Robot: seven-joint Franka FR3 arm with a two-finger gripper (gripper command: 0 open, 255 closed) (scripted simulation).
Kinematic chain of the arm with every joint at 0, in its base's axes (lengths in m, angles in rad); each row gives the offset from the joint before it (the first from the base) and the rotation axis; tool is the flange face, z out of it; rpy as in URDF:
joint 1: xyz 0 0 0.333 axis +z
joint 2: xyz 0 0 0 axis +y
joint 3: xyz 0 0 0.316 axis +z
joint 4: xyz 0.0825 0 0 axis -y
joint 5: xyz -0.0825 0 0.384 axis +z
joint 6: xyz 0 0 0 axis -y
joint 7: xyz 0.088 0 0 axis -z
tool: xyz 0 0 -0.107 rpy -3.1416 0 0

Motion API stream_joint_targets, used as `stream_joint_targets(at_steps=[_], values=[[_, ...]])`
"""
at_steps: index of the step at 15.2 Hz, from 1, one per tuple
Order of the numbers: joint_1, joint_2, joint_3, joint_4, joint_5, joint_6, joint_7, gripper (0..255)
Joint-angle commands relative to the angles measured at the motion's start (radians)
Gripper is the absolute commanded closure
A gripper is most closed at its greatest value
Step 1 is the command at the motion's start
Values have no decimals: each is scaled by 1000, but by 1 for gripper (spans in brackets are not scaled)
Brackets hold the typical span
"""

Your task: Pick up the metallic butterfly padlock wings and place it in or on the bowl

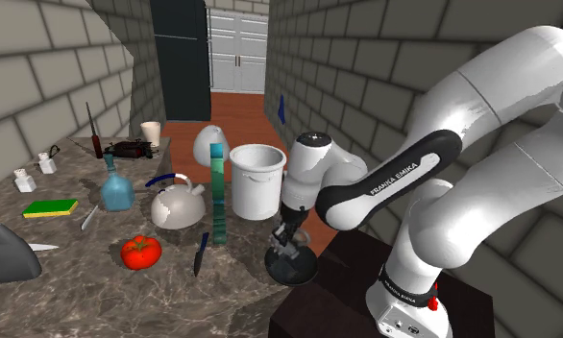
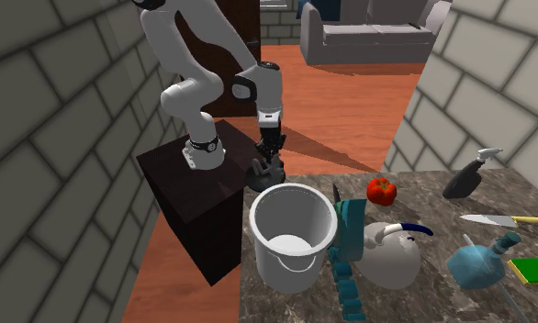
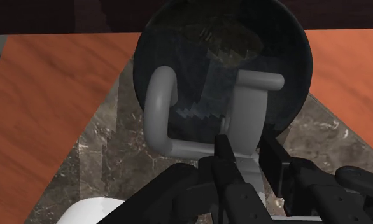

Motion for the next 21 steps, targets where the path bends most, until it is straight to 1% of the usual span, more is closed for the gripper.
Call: stream_joint_targets(at_steps=[1,5,12,13,18,19,21], values=[[-7,34,13,-13,-5,47,12,255],[-36,111,40,-25,-27,137,36,255],[-36,111,40,-25,-27,137,36,255],[-36,111,40,-25,-27,137,36,0],[-36,111,40,-25,-27,137,36,0],[-10,55,23,-21,-7,76,23,0],[27,-49,-1,-7,17,-42,6,0]])
